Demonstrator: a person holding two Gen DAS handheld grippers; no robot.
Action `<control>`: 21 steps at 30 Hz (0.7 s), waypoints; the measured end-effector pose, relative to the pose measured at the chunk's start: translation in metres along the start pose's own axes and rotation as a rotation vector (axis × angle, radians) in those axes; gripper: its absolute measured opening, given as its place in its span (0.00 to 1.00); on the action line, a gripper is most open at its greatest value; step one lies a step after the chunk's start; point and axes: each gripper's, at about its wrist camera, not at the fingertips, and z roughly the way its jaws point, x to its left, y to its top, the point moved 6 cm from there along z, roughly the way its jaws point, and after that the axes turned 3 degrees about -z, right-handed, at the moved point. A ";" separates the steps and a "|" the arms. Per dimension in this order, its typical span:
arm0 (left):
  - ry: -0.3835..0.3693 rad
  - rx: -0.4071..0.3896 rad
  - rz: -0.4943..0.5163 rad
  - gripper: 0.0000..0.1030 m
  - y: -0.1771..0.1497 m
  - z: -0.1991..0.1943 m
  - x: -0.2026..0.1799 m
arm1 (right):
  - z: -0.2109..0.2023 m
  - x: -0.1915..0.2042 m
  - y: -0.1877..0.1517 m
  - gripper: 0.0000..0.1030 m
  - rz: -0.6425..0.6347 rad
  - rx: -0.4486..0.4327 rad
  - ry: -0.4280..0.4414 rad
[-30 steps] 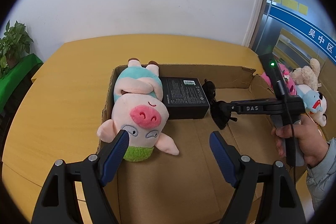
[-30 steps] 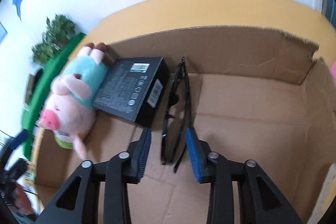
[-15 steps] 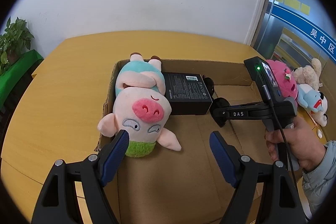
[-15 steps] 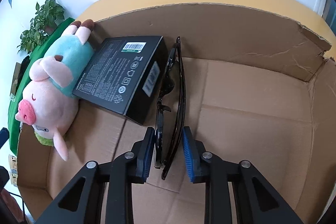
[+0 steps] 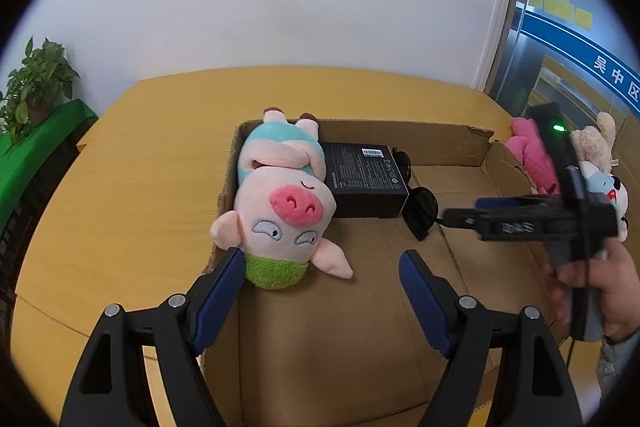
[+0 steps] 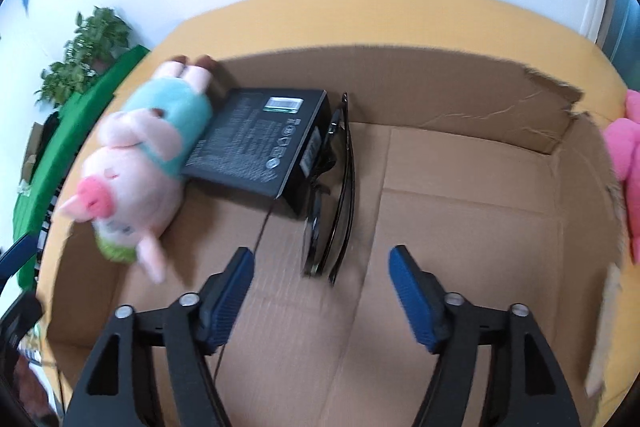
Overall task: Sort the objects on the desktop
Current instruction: 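Move both grippers toward the white power bank on the table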
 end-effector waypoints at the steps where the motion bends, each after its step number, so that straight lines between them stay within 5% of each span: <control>1: 0.011 -0.014 0.002 0.77 0.001 -0.008 0.002 | -0.012 0.000 -0.007 0.71 -0.006 -0.016 0.008; 7: 0.118 -0.128 0.015 0.77 0.013 -0.084 0.031 | -0.088 0.021 -0.052 0.82 -0.069 -0.122 0.038; 10: 0.174 -0.137 0.042 0.77 0.009 -0.111 0.043 | -0.118 0.031 -0.078 0.97 -0.107 -0.173 0.015; 13: 0.181 -0.093 0.042 0.77 -0.009 -0.116 0.044 | -0.133 0.034 -0.117 0.99 -0.129 -0.164 0.040; 18: 0.011 0.030 0.049 0.77 -0.059 -0.094 0.001 | -0.141 0.031 -0.197 0.99 -0.129 -0.093 0.114; 21: -0.136 0.104 0.057 0.77 -0.087 -0.071 -0.044 | -0.128 0.032 -0.234 0.99 -0.163 -0.030 0.086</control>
